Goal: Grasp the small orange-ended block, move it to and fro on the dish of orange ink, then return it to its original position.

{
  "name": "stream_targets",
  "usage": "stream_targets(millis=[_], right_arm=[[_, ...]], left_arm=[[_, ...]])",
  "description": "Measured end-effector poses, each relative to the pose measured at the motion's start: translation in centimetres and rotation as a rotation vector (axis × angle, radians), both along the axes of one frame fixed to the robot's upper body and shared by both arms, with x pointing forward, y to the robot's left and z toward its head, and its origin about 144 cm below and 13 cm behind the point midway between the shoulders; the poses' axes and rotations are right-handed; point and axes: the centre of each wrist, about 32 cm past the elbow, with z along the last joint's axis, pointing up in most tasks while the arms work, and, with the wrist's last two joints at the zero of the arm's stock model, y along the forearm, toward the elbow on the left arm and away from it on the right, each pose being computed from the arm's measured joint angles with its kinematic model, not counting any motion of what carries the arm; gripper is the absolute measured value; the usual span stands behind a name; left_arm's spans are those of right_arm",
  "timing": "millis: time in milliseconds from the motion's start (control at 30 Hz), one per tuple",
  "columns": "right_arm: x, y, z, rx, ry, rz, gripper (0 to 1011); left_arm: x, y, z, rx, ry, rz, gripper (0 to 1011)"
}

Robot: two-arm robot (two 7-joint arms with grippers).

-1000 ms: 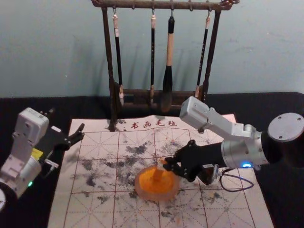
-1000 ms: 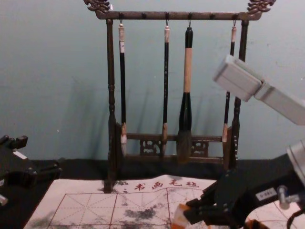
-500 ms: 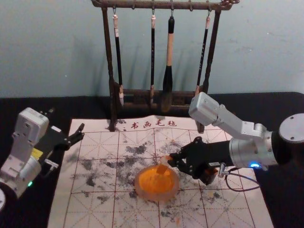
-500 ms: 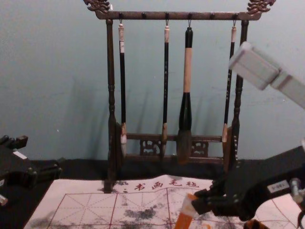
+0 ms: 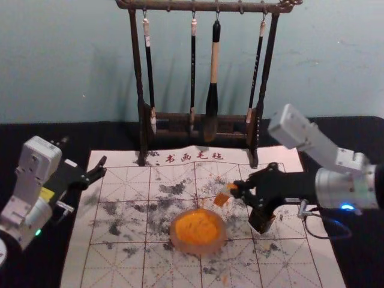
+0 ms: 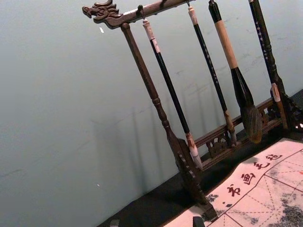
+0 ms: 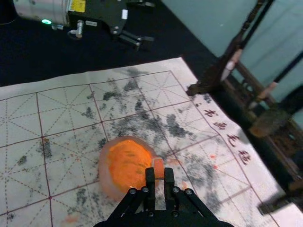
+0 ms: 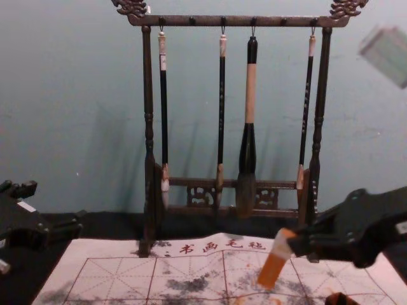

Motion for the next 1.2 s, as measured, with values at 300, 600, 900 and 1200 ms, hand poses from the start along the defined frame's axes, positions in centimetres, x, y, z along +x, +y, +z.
stream_targets(millis=[300,600,900,1200], right_arm=[[-1.6,-2.4,0.8,0.004,-0.03,-0.06,80],[-3.3,-4.4,1.2,-0.004,-0.039,-0.132,80],[-4.4,-5.2,0.6,0.003,0.001,-0.182,80],[-4.8,-5.3,0.0,0.007,0.032,-0.205,80]], left_arm=[[0.0,0.0,0.0,0.0,0.0,0.0,1001],[0.0,0.0,0.0,0.0,0.0,0.0,1001],[0.0,0.0,0.0,0.0,0.0,0.0,1001],[0.0,0.0,0.0,0.0,0.0,0.0,1001]])
